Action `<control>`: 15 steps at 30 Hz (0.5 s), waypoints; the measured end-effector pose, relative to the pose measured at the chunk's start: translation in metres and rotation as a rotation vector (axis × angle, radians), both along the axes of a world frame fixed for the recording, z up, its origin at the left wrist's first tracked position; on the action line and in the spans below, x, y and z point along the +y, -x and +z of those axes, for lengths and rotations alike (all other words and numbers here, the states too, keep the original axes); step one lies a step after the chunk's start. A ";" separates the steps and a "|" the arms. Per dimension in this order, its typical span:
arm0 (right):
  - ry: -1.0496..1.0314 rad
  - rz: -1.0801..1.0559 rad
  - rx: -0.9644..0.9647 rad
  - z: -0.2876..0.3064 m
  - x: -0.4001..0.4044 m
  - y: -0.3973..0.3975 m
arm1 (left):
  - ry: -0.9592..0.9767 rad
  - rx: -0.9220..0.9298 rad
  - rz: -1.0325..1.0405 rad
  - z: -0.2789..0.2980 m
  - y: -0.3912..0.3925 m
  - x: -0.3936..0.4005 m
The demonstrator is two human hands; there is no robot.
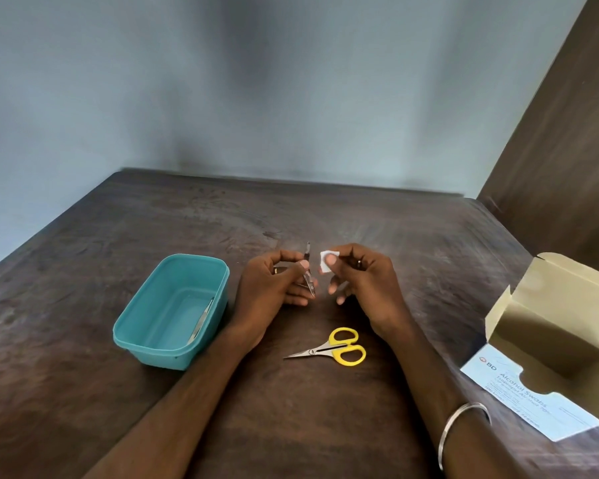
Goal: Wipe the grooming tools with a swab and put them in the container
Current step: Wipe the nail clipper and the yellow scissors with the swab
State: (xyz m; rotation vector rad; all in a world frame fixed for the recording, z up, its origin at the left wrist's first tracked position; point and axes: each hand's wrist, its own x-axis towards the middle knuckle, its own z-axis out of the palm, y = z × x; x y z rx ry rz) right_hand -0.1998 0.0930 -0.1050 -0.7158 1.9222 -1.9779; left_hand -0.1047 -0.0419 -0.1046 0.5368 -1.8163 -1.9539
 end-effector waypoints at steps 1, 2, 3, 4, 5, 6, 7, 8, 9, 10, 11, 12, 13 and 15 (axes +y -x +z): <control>-0.008 0.020 -0.018 0.001 0.001 0.000 | 0.006 0.012 0.024 -0.001 0.000 -0.001; -0.029 0.051 -0.029 0.001 0.001 -0.001 | 0.024 0.023 0.044 -0.002 0.000 -0.001; -0.052 0.088 -0.035 0.001 0.001 -0.002 | 0.051 0.031 0.063 -0.004 0.000 -0.001; -0.072 0.122 -0.040 0.001 0.001 -0.003 | 0.083 0.037 0.081 -0.004 0.000 0.000; -0.086 0.149 -0.045 0.002 0.001 -0.005 | 0.113 0.042 0.099 -0.005 0.000 0.000; -0.095 0.171 -0.051 0.003 0.001 -0.006 | 0.138 0.047 0.116 -0.005 0.000 0.000; -0.100 0.185 -0.056 0.004 0.001 -0.007 | 0.160 0.048 0.127 -0.005 0.000 0.001; -0.103 0.188 -0.063 0.005 0.001 -0.008 | 0.174 0.045 0.132 -0.005 -0.001 0.001; -0.104 0.179 -0.070 0.005 0.001 -0.008 | 0.183 0.039 0.130 -0.005 -0.001 0.001; -0.103 0.166 -0.077 0.006 0.001 -0.008 | 0.192 0.033 0.126 -0.006 -0.001 0.001; -0.105 0.153 -0.083 0.006 0.001 -0.007 | 0.209 0.028 0.123 -0.006 -0.002 0.001; -0.110 0.143 -0.087 0.006 0.001 -0.007 | 0.235 0.026 0.122 -0.005 -0.003 0.001; -0.117 0.136 -0.088 0.006 0.000 -0.007 | 0.265 0.027 0.121 -0.005 -0.003 0.002; -0.127 0.128 -0.082 0.006 -0.001 -0.008 | 0.322 0.035 0.115 -0.004 -0.004 0.003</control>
